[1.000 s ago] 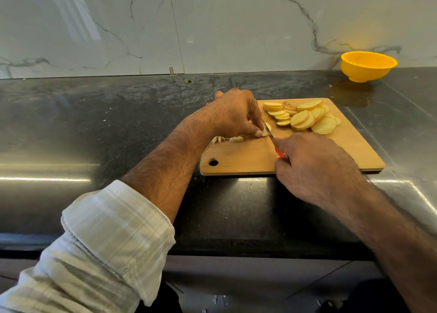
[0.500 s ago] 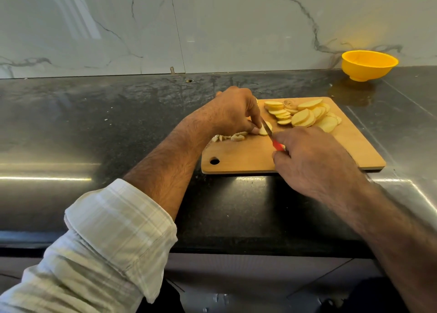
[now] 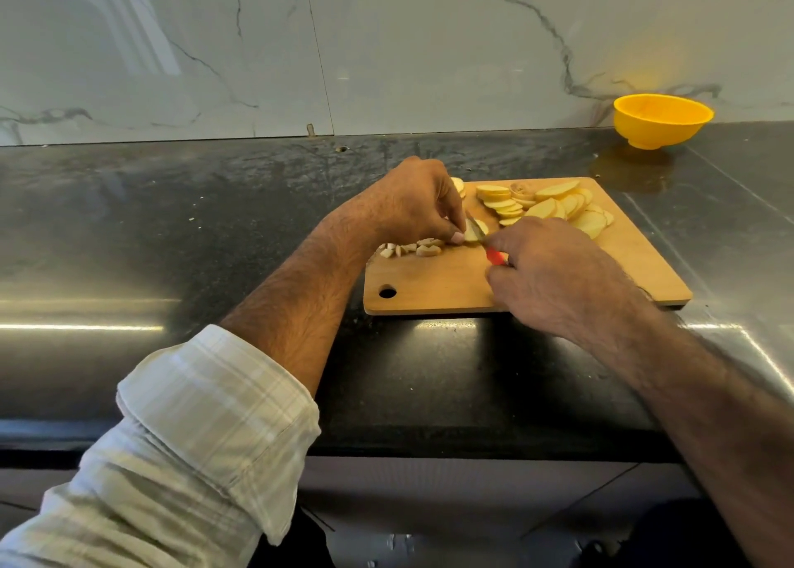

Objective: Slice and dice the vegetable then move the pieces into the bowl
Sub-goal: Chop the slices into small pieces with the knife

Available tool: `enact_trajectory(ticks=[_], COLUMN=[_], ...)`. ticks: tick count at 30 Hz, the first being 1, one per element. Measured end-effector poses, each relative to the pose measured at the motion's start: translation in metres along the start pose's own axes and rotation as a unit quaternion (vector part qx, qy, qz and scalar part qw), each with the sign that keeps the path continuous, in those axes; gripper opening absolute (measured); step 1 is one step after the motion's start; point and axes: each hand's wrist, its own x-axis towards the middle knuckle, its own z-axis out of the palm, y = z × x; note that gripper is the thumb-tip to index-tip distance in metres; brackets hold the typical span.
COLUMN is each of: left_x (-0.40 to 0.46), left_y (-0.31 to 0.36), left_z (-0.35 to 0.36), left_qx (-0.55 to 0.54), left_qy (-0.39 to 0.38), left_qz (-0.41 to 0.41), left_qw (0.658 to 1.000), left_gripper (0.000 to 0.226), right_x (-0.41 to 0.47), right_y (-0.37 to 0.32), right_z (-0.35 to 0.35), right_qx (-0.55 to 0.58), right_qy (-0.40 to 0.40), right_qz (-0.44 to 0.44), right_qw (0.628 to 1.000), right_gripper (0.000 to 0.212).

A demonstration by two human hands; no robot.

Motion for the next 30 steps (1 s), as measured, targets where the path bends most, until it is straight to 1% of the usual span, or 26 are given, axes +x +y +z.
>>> enact_trajectory(ticks=[2, 4, 6, 8, 10, 13, 17, 20, 22, 23, 25, 28, 30], left_x=[0.000, 0.001, 0.002, 0.001, -0.001, -0.001, -0.004, -0.004, -0.004, -0.004, -0.004, -0.002, -0.002], left_y=[-0.001, -0.002, -0.004, -0.006, -0.007, -0.006, -0.009, -0.013, -0.014, -0.013, -0.012, -0.014, -0.015], left_z=[0.001, 0.001, 0.000, -0.003, -0.005, -0.008, -0.009, -0.009, -0.010, -0.011, -0.010, -0.010, -0.010], left_qx=[0.007, 0.025, 0.045, 0.069, 0.076, 0.071, 0.065, 0.056, 0.066, 0.074, 0.080, 0.082, 0.084], left_qy=[-0.001, -0.006, -0.013, -0.016, -0.020, -0.036, -0.045, -0.021, -0.005, -0.003, -0.007, -0.010, -0.011], left_qz=[-0.004, -0.002, 0.001, -0.009, -0.018, -0.026, -0.032, -0.018, -0.016, -0.016, -0.017, -0.024, -0.026], left_qw=[1.000, 1.000, 0.999, 0.997, 0.997, 0.996, 0.996, 0.998, 0.998, 0.997, 0.997, 0.996, 0.996], left_gripper=[0.008, 0.007, 0.005, 0.006, 0.009, 0.014, 0.014, 0.011, 0.013, 0.015, 0.016, 0.014, 0.013], right_x=[-0.002, -0.001, 0.002, 0.006, 0.007, 0.016, 0.018, 0.001, -0.009, -0.013, -0.016, -0.015, -0.013], right_y=[0.002, 0.002, 0.004, 0.004, 0.002, 0.003, 0.005, -0.002, -0.003, -0.004, -0.007, -0.010, -0.009], right_z=[-0.001, 0.001, 0.008, 0.012, 0.014, 0.014, 0.012, 0.000, -0.004, -0.005, -0.003, 0.002, 0.007], right_qx=[0.004, -0.009, -0.022, -0.024, -0.025, -0.035, -0.022, -0.002, 0.002, 0.001, -0.007, -0.011, -0.011], right_qy=[0.023, 0.014, 0.018, 0.020, 0.005, -0.005, -0.010, 0.014, 0.024, 0.017, 0.002, -0.015, -0.005], right_qz=[-0.011, -0.011, -0.027, -0.022, -0.010, -0.018, -0.013, -0.011, -0.010, -0.011, -0.015, -0.007, -0.017], right_qw=[1.000, 1.000, 0.999, 0.999, 1.000, 0.999, 1.000, 1.000, 1.000, 1.000, 1.000, 1.000, 1.000], right_gripper=[0.042, 0.037, 0.026, 0.014, 0.020, 0.027, 0.024, 0.022, 0.032, 0.037, 0.042, 0.041, 0.033])
